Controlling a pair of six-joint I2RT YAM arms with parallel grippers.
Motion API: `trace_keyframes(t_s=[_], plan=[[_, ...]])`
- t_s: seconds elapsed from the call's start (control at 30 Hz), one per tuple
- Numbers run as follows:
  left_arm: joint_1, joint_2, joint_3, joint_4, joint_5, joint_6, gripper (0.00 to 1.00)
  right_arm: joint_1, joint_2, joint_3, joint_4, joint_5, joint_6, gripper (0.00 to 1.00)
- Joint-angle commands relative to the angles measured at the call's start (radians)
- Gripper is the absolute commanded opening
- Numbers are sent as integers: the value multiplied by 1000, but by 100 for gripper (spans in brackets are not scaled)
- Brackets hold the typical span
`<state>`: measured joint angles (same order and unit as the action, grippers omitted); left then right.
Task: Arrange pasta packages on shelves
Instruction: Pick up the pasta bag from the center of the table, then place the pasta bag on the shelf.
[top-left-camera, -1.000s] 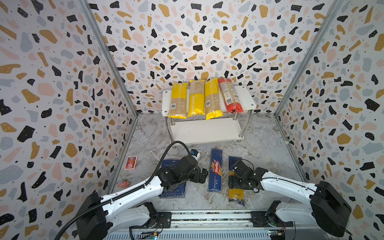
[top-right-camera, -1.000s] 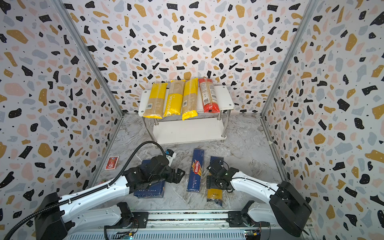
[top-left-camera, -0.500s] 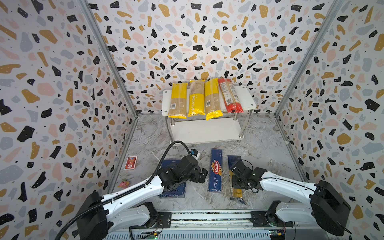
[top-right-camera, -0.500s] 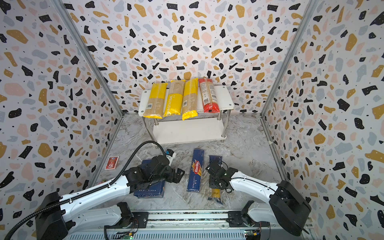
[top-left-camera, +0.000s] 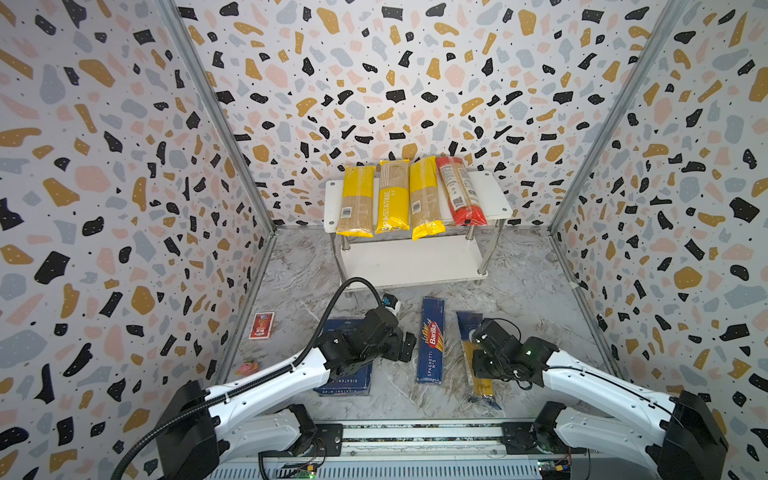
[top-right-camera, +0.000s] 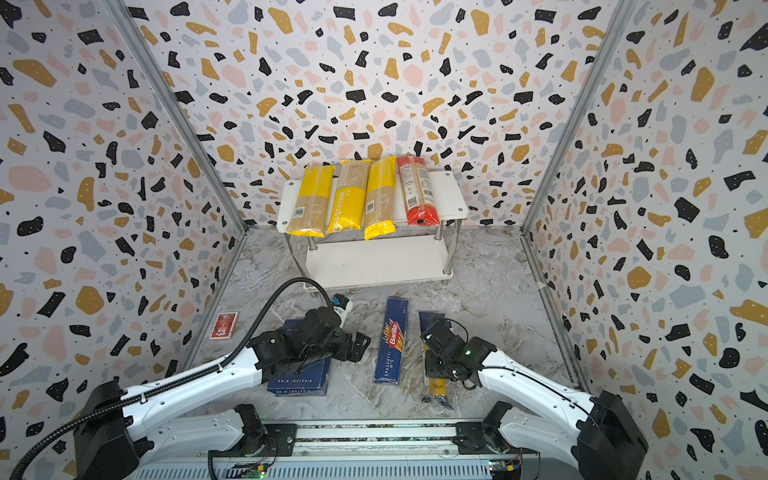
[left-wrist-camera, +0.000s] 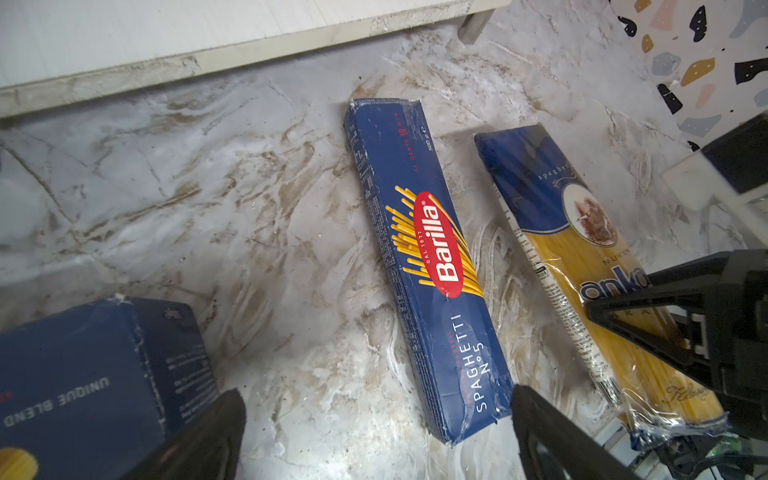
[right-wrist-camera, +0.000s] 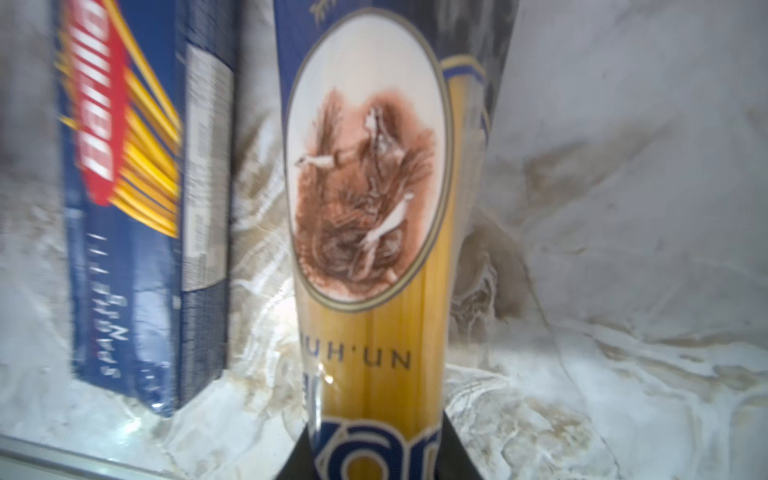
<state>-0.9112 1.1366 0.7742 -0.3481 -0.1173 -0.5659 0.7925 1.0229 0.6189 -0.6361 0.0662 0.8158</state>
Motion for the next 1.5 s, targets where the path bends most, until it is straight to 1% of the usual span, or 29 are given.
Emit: trace_keyframes(t_s=[0.0,0.13,0.23,0.5,1.0,1.27,1.47], plan=[[-3,15,43,-17,-30,10,99,-30,-37,75,72,14,-59,21],[-3,18,68,-26,-35,7,99,-65,-26,116,96,11,-101,21],[-3,21,84,-37,-46,10,99,-115,2,155,124,-15,-147,22],[-3,26,113,-64,-57,17,99,-236,126,285,211,-97,-253,22],[-2,54,156,-75,-66,34,100,-350,378,457,350,-194,-321,22],[-2,71,176,-88,-66,44,100,-387,491,516,399,-235,-346,21],[0,68,180,-108,-80,52,99,-395,556,549,424,-239,-367,21]])
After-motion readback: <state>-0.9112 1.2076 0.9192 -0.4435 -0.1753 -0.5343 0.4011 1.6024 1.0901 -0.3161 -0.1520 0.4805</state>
